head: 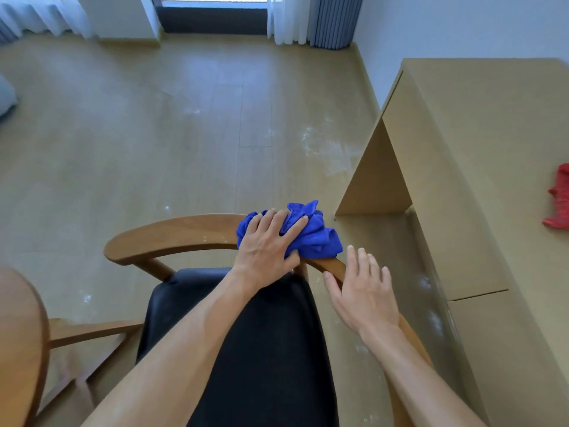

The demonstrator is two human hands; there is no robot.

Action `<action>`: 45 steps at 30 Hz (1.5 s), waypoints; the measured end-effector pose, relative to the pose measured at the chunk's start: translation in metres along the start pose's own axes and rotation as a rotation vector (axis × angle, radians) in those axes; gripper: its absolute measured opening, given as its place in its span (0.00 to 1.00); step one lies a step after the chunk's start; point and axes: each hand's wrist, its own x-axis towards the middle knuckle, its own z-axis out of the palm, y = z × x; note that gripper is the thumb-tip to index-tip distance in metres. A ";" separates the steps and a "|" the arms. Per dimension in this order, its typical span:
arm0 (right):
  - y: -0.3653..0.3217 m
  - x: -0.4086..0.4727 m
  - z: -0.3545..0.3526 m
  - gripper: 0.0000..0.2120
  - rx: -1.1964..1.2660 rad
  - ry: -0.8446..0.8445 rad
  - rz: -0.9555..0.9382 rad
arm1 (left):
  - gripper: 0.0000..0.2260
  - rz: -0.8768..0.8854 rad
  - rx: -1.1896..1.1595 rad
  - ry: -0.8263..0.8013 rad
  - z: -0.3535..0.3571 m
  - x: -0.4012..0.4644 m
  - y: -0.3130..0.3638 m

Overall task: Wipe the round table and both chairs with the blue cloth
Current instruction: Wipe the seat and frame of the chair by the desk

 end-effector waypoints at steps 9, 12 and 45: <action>-0.004 0.002 -0.003 0.39 -0.149 -0.108 0.014 | 0.27 -0.681 0.049 0.007 -0.023 -0.077 -0.157; -0.010 0.005 -0.005 0.39 -0.126 -0.134 0.050 | 0.26 -0.964 -0.035 0.038 -0.030 -0.115 -0.193; -0.062 0.047 0.015 0.39 0.036 -0.008 -0.070 | 0.24 -0.924 0.044 0.207 -0.005 -0.076 -0.150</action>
